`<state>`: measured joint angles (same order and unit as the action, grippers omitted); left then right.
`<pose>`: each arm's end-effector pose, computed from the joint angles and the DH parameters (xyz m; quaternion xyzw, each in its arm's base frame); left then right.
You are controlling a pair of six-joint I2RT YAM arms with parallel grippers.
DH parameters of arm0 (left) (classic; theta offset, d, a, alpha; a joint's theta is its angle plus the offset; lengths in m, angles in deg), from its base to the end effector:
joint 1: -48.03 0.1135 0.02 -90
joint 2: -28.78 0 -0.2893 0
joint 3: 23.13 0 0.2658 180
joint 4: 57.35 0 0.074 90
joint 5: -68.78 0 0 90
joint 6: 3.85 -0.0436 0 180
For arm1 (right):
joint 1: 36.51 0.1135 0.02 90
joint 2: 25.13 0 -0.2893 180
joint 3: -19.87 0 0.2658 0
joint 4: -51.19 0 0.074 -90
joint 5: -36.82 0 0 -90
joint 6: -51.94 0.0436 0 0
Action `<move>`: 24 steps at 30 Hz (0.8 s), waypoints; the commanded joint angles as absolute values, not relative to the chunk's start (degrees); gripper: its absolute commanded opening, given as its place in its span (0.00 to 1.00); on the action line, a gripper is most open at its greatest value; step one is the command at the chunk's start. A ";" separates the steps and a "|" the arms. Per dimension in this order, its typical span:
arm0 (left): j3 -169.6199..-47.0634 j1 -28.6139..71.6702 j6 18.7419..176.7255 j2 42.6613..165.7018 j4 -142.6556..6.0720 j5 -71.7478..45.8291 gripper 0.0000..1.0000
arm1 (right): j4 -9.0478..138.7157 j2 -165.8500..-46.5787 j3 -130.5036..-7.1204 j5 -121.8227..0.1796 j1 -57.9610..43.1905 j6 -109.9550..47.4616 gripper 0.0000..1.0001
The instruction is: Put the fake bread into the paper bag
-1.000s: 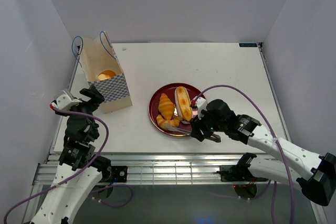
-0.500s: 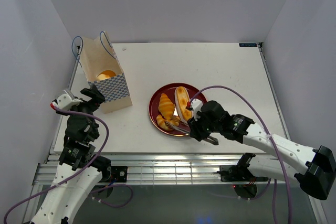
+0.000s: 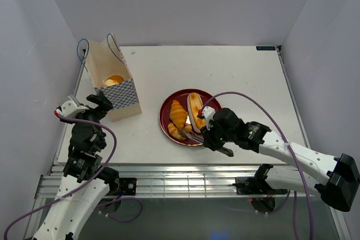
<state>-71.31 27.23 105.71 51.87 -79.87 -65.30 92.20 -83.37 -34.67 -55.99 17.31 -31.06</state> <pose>0.1041 -0.0071 0.3444 -0.2643 0.6435 0.0123 0.7183 0.1261 0.1760 0.2596 -0.3752 0.8429 0.2143 0.3205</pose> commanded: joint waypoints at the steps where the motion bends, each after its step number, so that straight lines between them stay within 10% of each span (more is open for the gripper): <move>1: -72.65 27.02 105.49 52.07 -80.33 -64.37 0.98 | 92.54 -83.14 -38.61 -56.17 17.98 -30.94 0.16; 24: -73.00 27.02 106.72 50.14 -81.29 -67.89 0.98 | 88.59 -76.99 -50.12 -59.77 17.89 -31.12 0.08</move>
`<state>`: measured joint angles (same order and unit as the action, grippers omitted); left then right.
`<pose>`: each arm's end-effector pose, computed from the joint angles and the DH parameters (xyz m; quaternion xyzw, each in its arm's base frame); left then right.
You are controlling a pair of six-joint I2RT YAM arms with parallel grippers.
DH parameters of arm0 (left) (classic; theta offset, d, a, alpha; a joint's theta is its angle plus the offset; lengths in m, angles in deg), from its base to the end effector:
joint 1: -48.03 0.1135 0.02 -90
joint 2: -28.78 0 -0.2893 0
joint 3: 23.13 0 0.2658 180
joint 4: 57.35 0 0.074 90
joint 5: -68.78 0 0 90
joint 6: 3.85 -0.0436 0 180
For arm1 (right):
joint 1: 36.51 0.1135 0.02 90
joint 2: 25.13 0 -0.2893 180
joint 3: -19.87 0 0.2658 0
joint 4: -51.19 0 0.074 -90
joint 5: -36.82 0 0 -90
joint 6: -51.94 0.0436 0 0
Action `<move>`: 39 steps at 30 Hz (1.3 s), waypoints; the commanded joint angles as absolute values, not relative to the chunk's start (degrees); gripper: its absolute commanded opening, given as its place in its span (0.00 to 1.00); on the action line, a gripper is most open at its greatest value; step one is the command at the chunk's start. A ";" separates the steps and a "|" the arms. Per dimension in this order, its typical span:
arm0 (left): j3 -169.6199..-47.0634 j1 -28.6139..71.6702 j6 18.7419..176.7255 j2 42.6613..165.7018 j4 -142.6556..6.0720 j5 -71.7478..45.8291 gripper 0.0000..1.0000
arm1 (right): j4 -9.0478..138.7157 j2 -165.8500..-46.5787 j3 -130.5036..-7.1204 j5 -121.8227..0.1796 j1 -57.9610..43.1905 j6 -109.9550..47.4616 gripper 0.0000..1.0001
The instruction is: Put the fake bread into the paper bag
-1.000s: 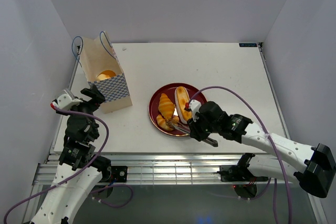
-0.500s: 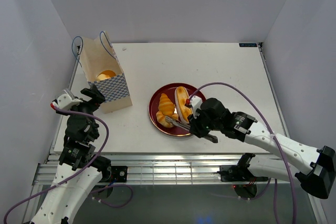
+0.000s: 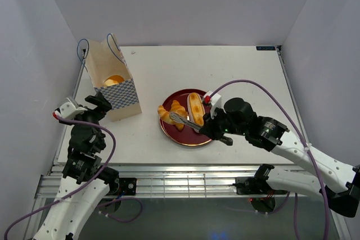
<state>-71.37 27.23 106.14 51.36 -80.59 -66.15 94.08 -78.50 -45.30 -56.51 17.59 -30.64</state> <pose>0.1018 -0.0057 0.3441 -0.2713 0.6414 0.0154 0.7174 0.1200 0.1702 0.3393 -0.3579 0.7935 0.2731 0.4094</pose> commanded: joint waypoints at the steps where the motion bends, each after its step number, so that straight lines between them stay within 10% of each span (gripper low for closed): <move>1: -72.82 27.02 106.89 49.52 -81.29 -68.76 0.98 | 87.80 -77.08 -50.65 -60.82 17.89 -31.38 0.08; 33: -72.91 26.93 107.16 49.69 -81.82 -68.07 0.98 | 66.87 -116.88 -90.64 -66.54 17.89 -30.59 0.09; 39: -72.74 26.76 107.07 49.43 -81.38 -67.10 0.98 | 70.04 -124.27 -99.17 -66.89 17.89 -30.77 0.29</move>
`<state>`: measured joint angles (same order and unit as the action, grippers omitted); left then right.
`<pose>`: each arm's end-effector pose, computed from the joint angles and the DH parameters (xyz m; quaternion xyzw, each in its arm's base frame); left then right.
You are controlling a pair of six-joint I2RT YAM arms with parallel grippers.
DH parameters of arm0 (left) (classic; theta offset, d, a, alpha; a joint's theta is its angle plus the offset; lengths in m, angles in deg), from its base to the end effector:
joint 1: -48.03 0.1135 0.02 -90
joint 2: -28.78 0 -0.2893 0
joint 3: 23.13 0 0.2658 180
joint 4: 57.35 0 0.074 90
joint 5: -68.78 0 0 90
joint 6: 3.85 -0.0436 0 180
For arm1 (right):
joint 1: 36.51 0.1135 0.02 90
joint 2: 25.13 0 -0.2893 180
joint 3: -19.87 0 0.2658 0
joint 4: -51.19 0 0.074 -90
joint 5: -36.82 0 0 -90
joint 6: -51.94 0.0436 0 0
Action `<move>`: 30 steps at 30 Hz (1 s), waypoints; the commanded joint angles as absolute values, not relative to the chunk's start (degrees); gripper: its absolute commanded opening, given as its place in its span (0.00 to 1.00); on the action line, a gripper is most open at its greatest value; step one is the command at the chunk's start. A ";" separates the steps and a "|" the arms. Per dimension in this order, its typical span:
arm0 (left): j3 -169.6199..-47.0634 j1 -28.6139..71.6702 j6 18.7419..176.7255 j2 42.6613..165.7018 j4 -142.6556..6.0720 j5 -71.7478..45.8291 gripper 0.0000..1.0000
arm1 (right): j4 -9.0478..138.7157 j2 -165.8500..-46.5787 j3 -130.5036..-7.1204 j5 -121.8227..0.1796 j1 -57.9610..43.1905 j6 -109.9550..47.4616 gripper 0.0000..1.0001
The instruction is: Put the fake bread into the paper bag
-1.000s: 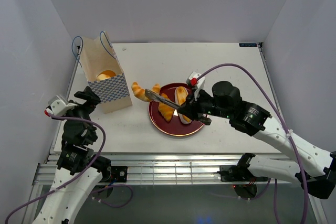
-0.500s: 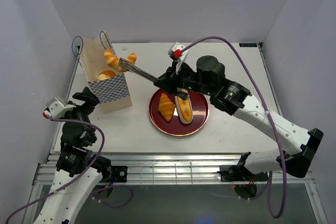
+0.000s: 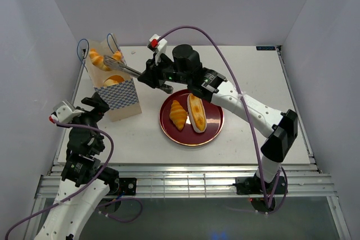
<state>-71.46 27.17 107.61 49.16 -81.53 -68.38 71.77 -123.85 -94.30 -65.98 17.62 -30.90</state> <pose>0.0927 -0.0011 0.3456 -0.2953 0.6249 0.0135 0.7226 0.2477 0.3591 0.4598 -0.3613 0.6427 0.4126 0.5350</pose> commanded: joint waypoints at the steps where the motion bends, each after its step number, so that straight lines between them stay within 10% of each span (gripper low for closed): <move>1: -72.74 26.67 106.98 49.52 -81.47 -66.93 0.98 | 71.08 -124.80 -99.87 -66.37 17.89 -30.33 0.32; 17: -72.82 25.97 106.28 50.13 -81.21 -64.99 0.98 | 72.24 -124.21 -102.35 -65.57 17.89 -29.36 0.47; 30: -72.82 25.88 106.02 49.87 -81.12 -64.46 0.98 | 65.21 -96.78 -67.12 -42.91 17.89 -32.26 0.48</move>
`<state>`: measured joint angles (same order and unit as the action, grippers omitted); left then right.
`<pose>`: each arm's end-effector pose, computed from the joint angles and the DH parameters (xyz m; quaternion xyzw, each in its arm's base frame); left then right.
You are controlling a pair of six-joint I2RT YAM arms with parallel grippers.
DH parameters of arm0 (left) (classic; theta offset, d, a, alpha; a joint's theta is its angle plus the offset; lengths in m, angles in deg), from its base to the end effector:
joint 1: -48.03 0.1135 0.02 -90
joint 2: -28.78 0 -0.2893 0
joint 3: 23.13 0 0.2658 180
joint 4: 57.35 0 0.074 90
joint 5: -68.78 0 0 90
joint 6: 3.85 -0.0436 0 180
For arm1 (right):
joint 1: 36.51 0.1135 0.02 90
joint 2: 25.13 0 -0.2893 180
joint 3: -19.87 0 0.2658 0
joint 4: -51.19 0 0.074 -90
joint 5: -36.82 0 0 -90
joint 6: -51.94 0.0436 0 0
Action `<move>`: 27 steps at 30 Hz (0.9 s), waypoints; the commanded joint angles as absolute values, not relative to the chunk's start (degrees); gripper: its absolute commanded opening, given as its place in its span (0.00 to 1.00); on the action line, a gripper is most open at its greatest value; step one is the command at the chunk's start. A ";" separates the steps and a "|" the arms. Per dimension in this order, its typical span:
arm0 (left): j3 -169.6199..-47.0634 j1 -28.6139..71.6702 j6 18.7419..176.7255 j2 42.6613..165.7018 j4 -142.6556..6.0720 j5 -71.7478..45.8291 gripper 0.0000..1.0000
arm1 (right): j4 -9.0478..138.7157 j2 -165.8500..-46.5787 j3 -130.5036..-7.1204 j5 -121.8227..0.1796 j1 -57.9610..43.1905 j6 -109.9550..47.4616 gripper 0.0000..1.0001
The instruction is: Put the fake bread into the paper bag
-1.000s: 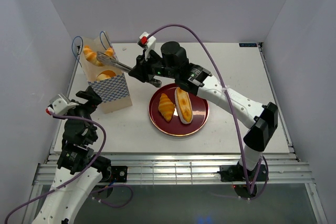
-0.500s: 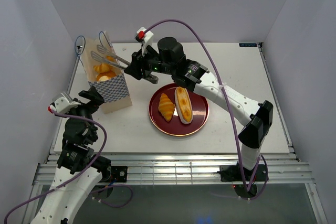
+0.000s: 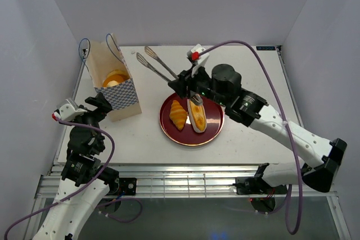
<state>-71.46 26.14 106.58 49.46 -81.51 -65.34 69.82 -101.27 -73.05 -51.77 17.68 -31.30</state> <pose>0.0947 -0.0053 0.3454 -0.2654 0.6385 -0.0036 0.7224 0.1897 0.2611 0.4673 -0.2811 0.6612 0.3451 0.6039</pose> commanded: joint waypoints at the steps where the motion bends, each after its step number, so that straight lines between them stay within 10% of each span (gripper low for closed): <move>1: -72.82 25.88 106.10 49.87 -80.94 -64.38 0.98 | 64.94 -95.02 -64.83 -41.07 17.81 -32.17 0.48; 19: -72.91 25.88 105.84 51.10 -80.94 -62.62 0.98 | 67.14 -64.79 -27.99 0.85 17.02 -23.39 0.50; 27: -72.91 25.88 105.75 52.07 -81.12 -61.83 0.98 | 66.09 -64.50 -20.96 -1.58 7.82 -18.72 0.51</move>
<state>-71.46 26.14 106.54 51.41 -81.51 -63.11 69.17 -64.09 -21.71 -3.10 12.09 -21.64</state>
